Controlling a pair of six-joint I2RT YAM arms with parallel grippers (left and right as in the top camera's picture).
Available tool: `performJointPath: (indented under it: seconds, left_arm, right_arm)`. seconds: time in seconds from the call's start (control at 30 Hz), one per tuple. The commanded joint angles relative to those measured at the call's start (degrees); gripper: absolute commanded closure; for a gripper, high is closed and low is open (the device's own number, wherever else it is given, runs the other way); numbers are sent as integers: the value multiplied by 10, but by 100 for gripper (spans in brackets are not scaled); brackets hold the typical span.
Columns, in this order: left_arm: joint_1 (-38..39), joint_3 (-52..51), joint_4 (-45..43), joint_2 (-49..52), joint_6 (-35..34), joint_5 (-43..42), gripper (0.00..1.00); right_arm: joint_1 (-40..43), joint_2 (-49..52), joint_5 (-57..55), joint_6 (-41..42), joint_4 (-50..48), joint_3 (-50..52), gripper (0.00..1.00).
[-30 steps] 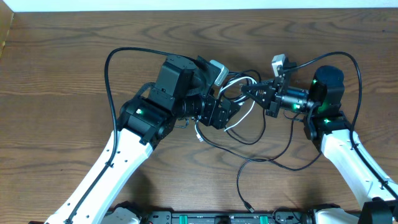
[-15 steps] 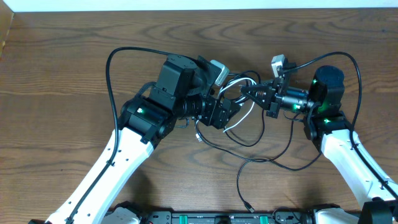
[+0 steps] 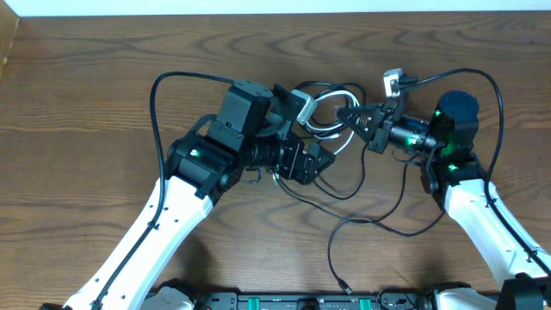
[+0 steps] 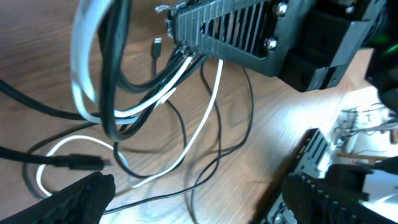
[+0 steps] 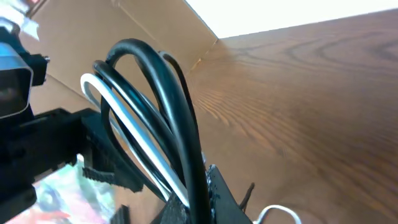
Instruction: Untangle cables
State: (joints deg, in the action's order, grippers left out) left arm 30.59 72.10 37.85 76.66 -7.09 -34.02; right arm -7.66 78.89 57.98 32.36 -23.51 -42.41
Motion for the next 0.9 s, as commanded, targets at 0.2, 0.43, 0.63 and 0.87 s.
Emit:
performJointPath:
  seconds: [0.2,0.43,0.63,0.87]
  left_arm:
    - [1,12,-36,4,-104,-16,8]
    - [1,12,-61,4,-113,-14,8]
    - [1,12,-61,4,-113,-14,8]
    - [1,12,-66,5,-112,-13,8]
  right_arm:
    - [1,-1,3,70,-8,2,99]
    - [1,-1,29,83,-33,2,99]
    - [1,-1,46,88,-46,2,99]
    - [1,-1,71,100,-72,2,99]
